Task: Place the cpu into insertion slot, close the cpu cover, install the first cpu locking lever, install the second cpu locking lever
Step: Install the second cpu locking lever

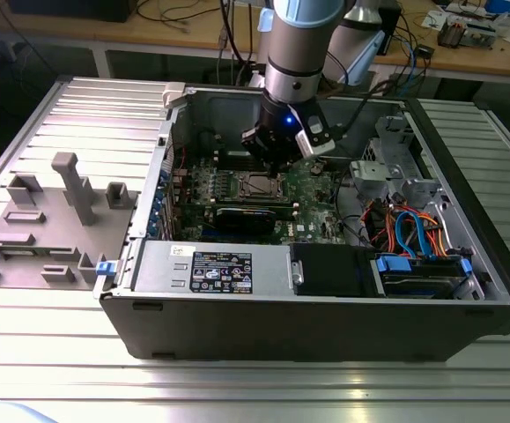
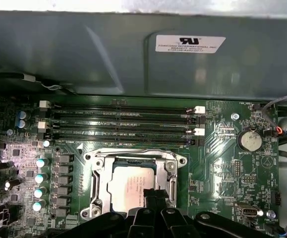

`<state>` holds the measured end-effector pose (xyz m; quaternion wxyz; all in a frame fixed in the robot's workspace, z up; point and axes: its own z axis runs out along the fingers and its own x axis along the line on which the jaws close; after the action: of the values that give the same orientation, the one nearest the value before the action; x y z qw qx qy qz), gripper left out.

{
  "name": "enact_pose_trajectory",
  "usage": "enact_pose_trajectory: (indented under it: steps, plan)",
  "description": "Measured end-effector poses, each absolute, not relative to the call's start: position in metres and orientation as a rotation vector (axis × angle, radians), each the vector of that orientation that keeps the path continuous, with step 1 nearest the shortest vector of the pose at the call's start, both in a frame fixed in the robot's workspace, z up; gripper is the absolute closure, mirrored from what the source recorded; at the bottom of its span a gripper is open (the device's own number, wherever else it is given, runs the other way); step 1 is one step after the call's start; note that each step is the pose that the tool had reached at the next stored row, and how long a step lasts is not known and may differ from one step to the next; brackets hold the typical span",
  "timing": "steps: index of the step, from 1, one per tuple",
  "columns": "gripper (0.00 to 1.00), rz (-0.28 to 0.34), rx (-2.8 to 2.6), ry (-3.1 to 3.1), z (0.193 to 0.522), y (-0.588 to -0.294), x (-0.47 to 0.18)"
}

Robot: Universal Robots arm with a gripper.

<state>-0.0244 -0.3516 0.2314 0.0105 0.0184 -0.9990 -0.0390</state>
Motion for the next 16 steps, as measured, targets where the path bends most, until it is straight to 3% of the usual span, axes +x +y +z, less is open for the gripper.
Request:
enact_pose_trajectory:
  steps: [16]
  plan:
    - [0.89,-0.122,0.064,-3.117,0.244,-0.362,-0.024]
